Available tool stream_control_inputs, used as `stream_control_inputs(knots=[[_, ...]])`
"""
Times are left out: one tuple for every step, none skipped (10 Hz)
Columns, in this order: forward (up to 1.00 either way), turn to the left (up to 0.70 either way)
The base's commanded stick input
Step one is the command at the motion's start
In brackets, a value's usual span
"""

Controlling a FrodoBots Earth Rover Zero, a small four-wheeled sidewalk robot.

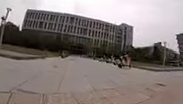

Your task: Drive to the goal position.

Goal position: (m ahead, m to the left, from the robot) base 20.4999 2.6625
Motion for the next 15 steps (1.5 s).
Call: stream_control_inputs(knots=[[0.85, 0.00], [0.85, 0.00], [0.85, 0.00], [0.85, 0.00], [0.85, 0.00], [0.85, 0.00], [0.85, 0.00], [0.85, 0.00], [0.85, 0.00], [0.85, 0.00], [0.85, 0.00], [0.85, 0.00], [0.85, 0.00], [0.85, 0.00], [0.85, 0.00]])
